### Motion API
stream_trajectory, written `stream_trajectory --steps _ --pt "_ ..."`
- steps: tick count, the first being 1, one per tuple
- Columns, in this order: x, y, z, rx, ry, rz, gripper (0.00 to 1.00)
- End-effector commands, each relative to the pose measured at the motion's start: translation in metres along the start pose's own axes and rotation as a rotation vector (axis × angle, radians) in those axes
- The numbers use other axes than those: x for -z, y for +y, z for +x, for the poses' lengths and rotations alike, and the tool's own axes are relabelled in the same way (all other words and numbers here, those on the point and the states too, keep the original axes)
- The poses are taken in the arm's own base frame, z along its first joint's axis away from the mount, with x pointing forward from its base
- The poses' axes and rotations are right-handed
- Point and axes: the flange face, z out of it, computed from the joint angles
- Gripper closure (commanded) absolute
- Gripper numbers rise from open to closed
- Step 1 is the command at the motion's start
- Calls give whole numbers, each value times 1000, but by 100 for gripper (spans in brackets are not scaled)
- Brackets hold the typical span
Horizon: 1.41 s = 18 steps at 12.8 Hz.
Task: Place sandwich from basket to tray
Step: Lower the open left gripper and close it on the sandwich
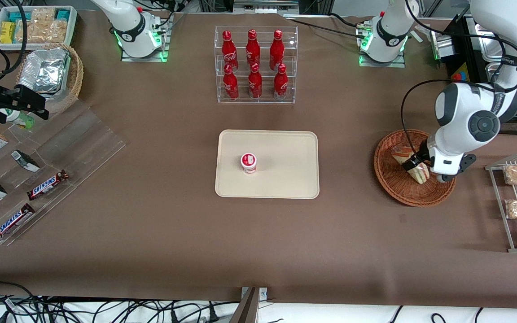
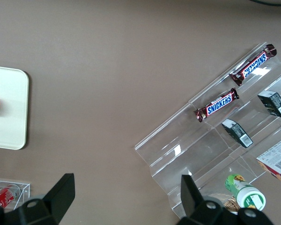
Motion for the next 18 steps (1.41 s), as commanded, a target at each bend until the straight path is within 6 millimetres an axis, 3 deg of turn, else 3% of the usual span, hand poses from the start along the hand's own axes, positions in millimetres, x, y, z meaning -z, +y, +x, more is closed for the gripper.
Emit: stream_trajectory --steps 1,5,6,7,8,11,13,16,18 --pt "-4 -3 -10 -14 34 21 0" --pt "-6 -4 -10 3 56 50 0" --pt "-6 -2 -10 22 58 50 15" --pt "-5 1 -11 34 59 48 43" --pt "-7 4 -11 56 58 47 53" --pt "4 11 -9 52 63 52 60" --pt "36 26 -4 14 37 95 61" --pt "114 48 4 -107 -17 145 63" --pt "158 76 -14 -208 -41 134 63"
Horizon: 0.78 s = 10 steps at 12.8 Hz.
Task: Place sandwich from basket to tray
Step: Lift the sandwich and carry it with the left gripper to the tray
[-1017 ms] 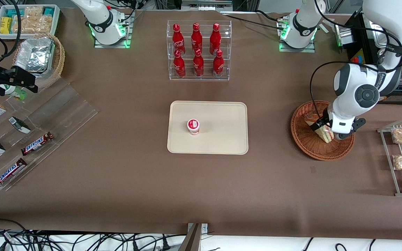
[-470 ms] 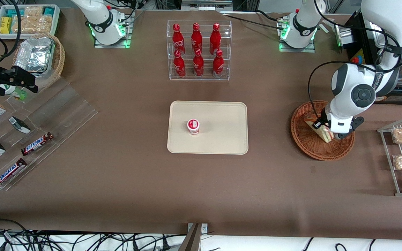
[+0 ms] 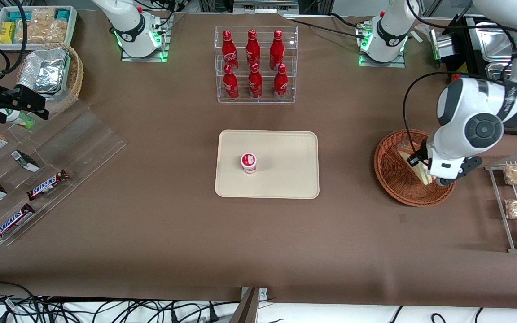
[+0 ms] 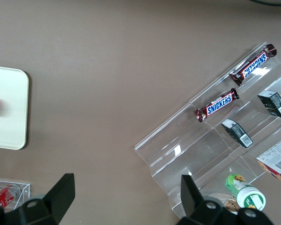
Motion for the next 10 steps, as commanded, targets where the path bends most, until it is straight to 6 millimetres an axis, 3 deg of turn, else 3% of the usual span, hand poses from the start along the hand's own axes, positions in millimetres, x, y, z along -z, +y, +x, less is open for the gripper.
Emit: stream_trajectory --steps 1,3,6,10 --pt "56 30 -20 -147 -4 -20 63" --pt "79 60 -44 -223 -8 -88 63" --pt "92 112 -100 -337 -26 -145 63" --pt "78 182 -159 -472 -13 -187 63"
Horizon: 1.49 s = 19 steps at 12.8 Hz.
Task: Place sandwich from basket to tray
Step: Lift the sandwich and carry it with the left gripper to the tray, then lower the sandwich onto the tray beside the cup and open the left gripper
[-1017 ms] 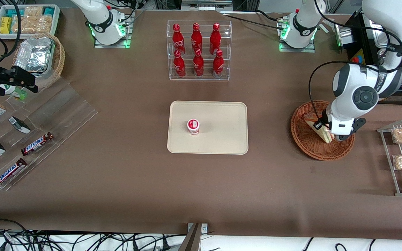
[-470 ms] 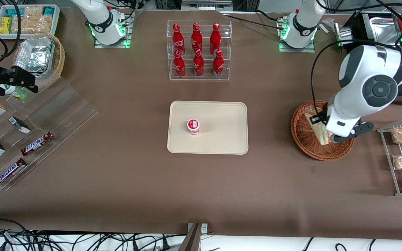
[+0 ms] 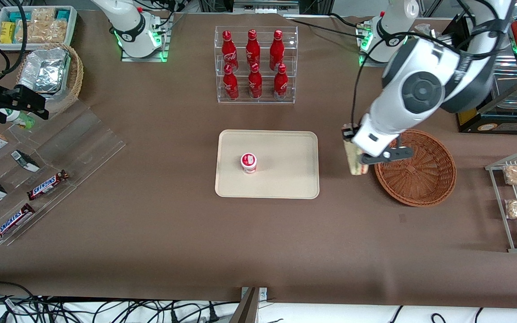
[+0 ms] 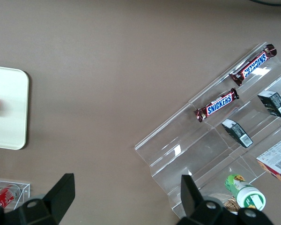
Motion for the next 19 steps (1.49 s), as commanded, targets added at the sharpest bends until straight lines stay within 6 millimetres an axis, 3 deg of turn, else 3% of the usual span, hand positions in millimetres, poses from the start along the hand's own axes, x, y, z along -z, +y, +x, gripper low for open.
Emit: stream_trajectory --steps 1,3,6,11,14,19 --pt "-24 45 -3 -79 1 -37 63" --pt "-50 76 -6 -48 32 -59 63" --pt "-86 109 -16 -48 71 -19 63" --pt "-154 146 -24 -45 153 44 63" --pt "-175 150 -24 -28 174 57 63" --pt "-185 151 -23 -40 178 53 63"
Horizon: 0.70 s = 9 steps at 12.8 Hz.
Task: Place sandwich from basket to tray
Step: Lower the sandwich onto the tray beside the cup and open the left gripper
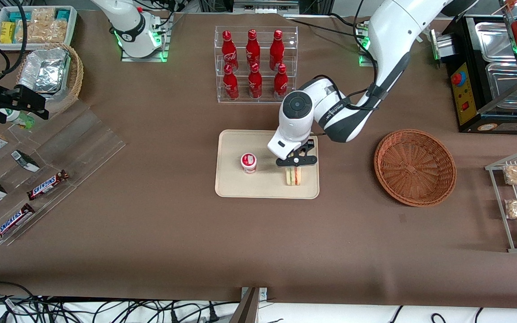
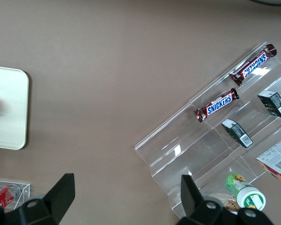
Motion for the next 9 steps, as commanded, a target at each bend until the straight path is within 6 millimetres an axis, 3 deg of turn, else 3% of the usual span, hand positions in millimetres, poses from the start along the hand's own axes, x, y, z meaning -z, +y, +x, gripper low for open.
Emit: stream_trajectory --steps 1,9 --pt "0 4 3 -4 29 9 63" --pt "-10 7 -1 -4 34 20 62"
